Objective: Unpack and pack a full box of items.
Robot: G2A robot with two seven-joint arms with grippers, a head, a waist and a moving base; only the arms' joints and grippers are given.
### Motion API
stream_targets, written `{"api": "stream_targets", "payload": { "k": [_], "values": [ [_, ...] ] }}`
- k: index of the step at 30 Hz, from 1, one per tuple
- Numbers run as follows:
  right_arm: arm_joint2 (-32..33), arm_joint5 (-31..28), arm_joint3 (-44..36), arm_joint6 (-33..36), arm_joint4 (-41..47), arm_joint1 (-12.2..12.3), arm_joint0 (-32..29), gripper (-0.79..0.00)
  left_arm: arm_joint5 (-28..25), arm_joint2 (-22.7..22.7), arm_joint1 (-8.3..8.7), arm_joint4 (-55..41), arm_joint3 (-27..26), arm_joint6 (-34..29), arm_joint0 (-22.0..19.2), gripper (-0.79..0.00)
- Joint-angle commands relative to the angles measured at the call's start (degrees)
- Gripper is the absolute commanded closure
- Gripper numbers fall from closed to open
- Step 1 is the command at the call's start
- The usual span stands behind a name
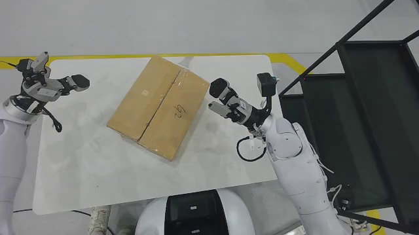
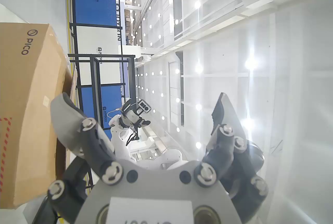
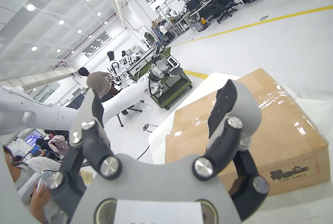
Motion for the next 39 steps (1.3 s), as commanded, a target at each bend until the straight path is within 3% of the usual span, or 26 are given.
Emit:
{"api": "stream_targets", "payload": {
  "k": [1,29,33,39],
  "values": [
    [0.00,0.00,0.00,0.00,0.00,0.00,0.00,-0.784,0.00,0.00,0.00,0.00,0.00,0.00,0.00,-0.785],
    [0.94,1.42,0.22,-0.87,-1.77,0.09,0.20,-0.785,1.18,0.32,-0.04,0.13,-0.80,0.03,0.47,-0.785],
    [1.49,4.54,2.75,-1.26,-7.00,0.40,2.03,-0.785,4.36,0.12,0.56,3.67,-2.03,-4.37,1.55,-0.785],
    [1.25,6.69,11.73,-1.68,-8.60,0.69,7.57,-0.785,6.07,-0.27,1.64,8.78,0.70,-15.71,1.43,-0.785]
  ]
}}
